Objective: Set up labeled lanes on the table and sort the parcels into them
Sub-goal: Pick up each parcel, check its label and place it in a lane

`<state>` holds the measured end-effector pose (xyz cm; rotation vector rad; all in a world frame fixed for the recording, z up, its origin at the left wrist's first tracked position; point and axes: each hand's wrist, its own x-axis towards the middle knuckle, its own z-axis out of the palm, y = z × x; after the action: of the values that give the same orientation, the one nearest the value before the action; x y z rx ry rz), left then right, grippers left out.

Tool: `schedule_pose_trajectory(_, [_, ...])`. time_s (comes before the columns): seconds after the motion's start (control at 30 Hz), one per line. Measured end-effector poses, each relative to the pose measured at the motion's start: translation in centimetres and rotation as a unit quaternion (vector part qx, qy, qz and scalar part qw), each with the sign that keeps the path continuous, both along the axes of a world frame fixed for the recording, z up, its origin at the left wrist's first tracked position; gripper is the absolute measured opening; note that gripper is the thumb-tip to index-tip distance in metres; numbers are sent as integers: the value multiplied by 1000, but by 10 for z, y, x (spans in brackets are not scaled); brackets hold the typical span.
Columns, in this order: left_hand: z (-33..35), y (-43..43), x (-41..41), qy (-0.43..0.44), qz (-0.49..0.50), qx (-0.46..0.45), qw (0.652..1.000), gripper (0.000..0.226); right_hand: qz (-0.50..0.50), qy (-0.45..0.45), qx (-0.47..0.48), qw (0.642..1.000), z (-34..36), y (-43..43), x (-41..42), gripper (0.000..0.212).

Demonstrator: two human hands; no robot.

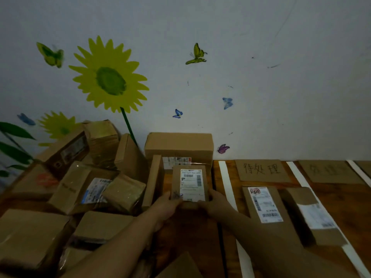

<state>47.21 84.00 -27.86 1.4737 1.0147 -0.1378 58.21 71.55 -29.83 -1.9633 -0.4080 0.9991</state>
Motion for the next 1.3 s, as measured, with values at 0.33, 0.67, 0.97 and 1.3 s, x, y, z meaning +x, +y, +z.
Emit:
schedule_pose_trajectory(0.33, [88, -53, -34, -286, 32, 106, 952, 75, -45, -222, 199, 954, 103, -57, -19, 58])
schedule_pose_trajectory(0.67, [163, -178, -55, -401, 39, 233, 885, 66, -45, -297, 312, 902, 173, -173, -43, 59])
schedule_pose_trajectory(0.97, [152, -244, -52, -256, -84, 147, 952, 70, -38, -324, 182, 927, 155, -267, -52, 60])
schedule_pose_trajectory(1.3, [90, -337, -15, -147, -241, 76, 956, 64, -57, -304, -87, 947, 96, -385, -65, 70])
